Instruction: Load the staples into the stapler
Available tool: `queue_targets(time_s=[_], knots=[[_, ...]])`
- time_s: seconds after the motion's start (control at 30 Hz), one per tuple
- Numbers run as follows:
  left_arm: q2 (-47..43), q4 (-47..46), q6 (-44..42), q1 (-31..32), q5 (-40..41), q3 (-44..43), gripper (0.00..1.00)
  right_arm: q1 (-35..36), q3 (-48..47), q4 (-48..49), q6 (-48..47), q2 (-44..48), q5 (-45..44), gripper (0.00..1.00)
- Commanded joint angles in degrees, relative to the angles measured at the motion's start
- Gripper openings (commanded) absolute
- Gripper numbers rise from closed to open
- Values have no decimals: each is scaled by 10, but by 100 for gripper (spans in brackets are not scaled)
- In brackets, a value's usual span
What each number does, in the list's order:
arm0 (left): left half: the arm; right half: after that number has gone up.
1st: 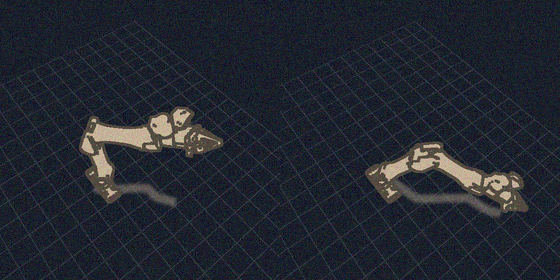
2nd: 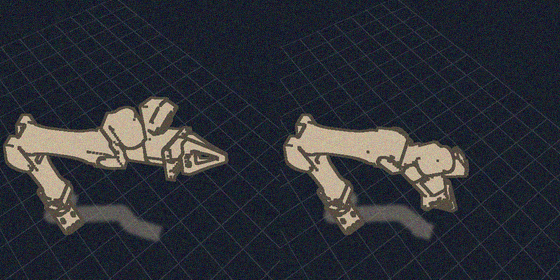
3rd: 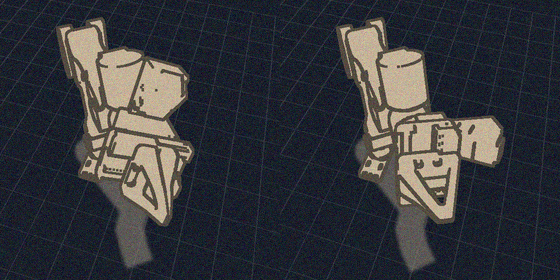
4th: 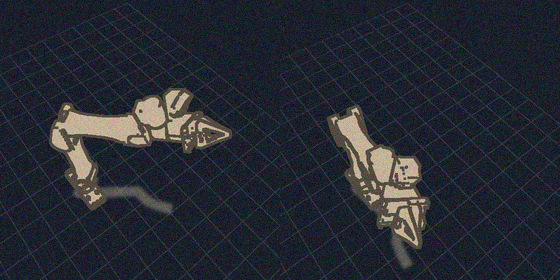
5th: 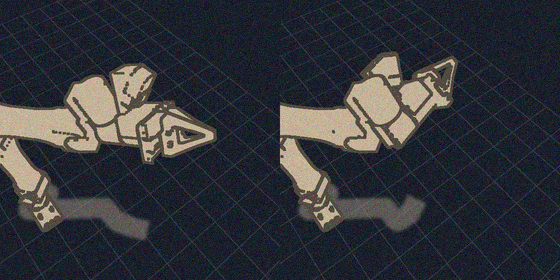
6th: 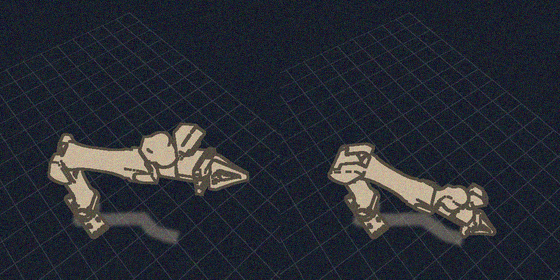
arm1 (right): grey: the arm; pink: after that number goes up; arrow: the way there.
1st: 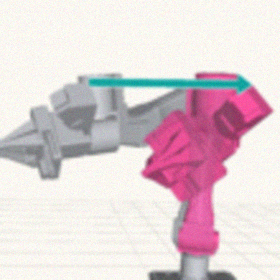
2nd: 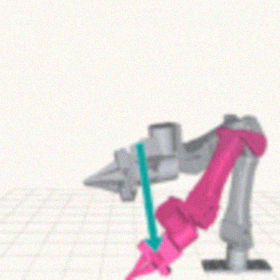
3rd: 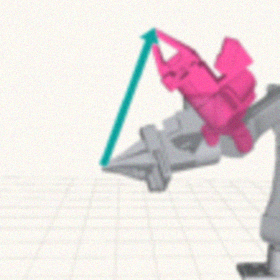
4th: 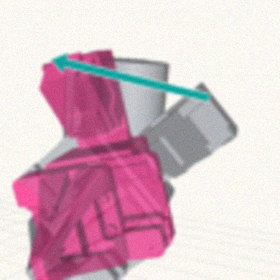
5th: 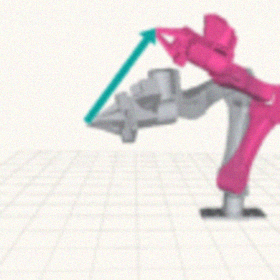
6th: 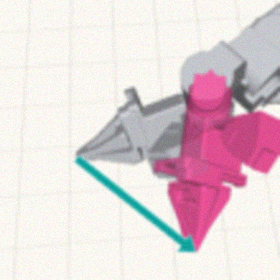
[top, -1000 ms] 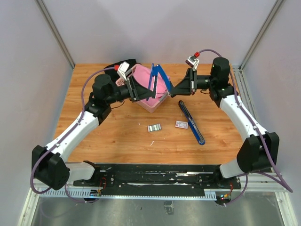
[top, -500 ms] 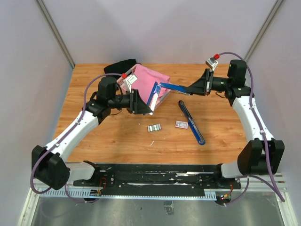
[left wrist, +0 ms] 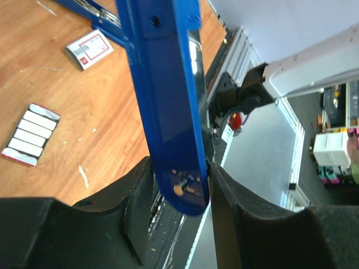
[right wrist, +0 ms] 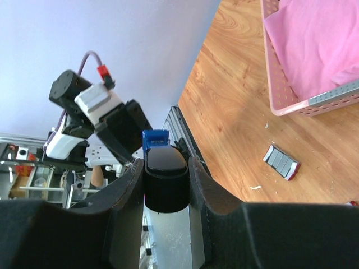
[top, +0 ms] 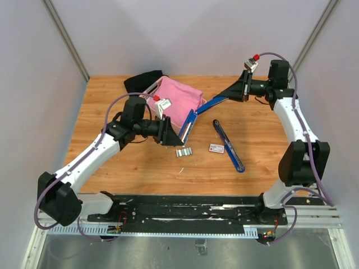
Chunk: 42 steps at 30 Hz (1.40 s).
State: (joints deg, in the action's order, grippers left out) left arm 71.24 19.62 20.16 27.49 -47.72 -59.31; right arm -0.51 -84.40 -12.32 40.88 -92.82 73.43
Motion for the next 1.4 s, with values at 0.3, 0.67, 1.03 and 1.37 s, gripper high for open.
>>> queue_targets(time_s=[0.3, 0.67, 1.03, 1.37], knots=[[29, 60, -31, 64, -47, -33, 0, -25, -62, 57, 4, -101, -93, 21], [68, -81, 77, 64, 80, -29, 0, -23, -23, 55, -15, -83, -126, 8], [103, -178, 87, 51, 271, -131, 82, 49, -13, 23, -83, -4, -96, 4], [114, -160, 58, 19, 77, -166, 91, 122, -36, 25, -86, 26, 31, 1]])
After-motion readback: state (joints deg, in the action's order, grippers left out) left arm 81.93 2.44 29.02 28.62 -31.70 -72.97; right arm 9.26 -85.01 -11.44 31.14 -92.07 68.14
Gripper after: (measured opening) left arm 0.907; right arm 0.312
